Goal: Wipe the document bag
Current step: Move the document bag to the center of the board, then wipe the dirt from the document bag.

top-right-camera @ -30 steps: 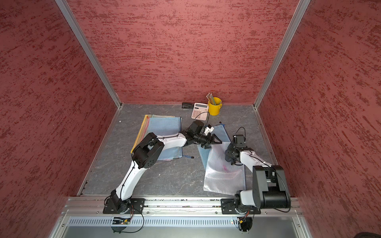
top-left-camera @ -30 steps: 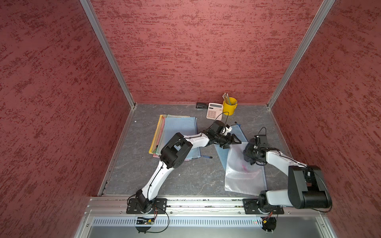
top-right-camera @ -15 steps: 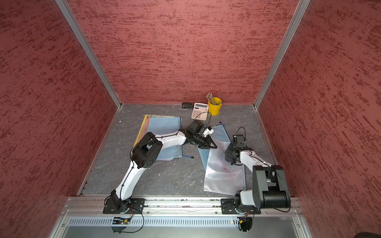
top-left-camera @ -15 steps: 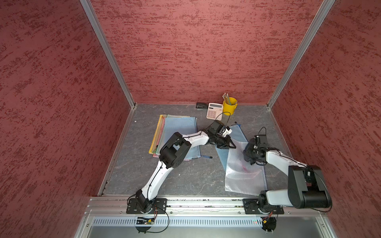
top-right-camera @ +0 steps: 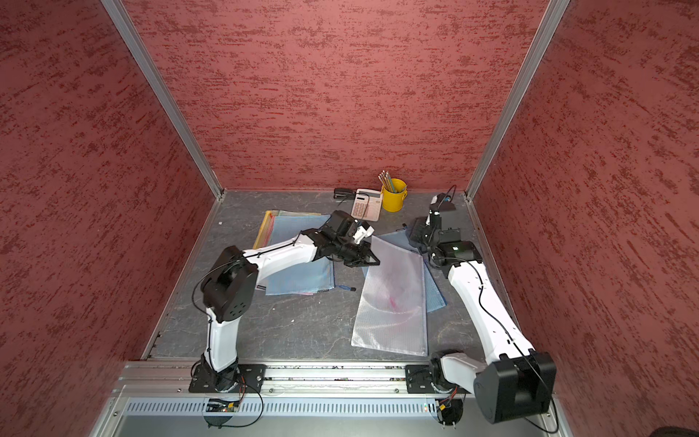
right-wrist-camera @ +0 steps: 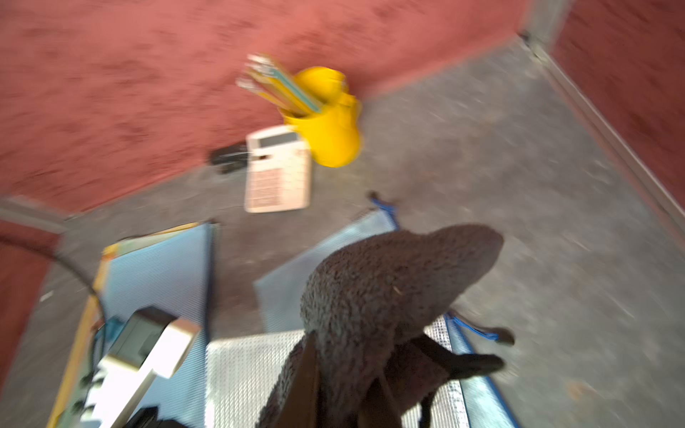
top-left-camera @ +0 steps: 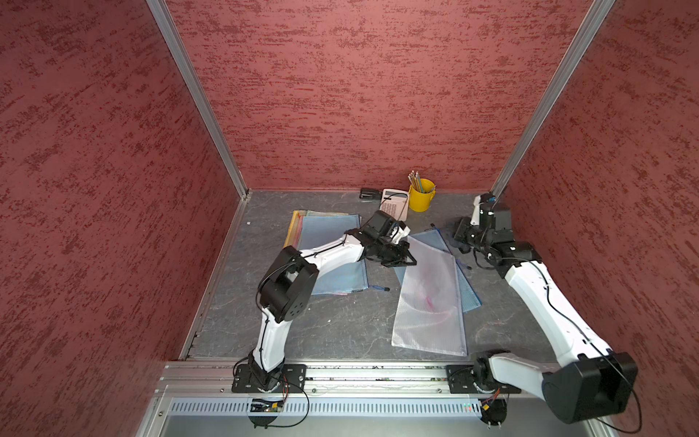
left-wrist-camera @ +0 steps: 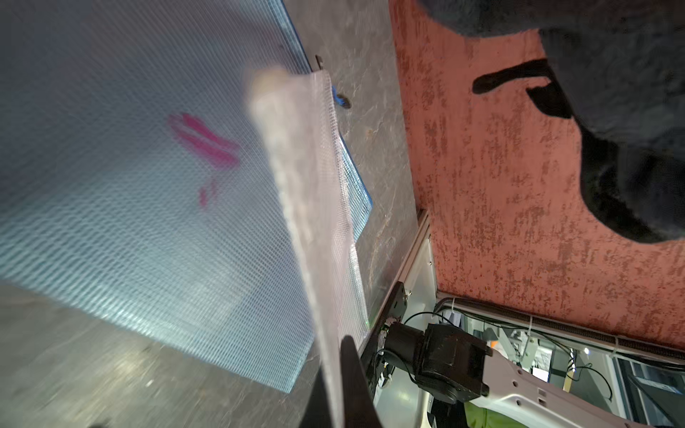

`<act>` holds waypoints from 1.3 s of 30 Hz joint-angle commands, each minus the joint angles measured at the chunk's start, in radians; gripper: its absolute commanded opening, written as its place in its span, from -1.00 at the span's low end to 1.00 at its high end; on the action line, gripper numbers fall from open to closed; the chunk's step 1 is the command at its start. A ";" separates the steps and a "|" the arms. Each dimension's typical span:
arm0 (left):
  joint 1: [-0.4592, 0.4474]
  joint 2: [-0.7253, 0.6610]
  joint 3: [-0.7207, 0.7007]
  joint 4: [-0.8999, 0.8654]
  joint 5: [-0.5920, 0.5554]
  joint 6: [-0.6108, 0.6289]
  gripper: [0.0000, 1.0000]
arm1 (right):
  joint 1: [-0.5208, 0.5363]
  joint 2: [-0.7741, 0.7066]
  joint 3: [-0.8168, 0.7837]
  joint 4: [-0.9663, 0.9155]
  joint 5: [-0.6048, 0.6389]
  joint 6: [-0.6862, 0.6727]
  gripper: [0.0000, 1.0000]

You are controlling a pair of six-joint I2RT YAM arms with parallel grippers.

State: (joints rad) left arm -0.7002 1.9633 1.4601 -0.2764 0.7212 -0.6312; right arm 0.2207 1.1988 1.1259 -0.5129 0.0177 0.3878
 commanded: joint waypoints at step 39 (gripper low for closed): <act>0.180 0.058 -0.322 0.206 0.027 -0.017 -1.00 | 0.649 0.145 -0.058 -0.255 0.289 0.458 -1.00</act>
State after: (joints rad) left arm -0.5110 2.0274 1.1187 -0.0673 0.7567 -0.6907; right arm 0.9012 1.2560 0.9974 -0.8146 0.2241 0.9955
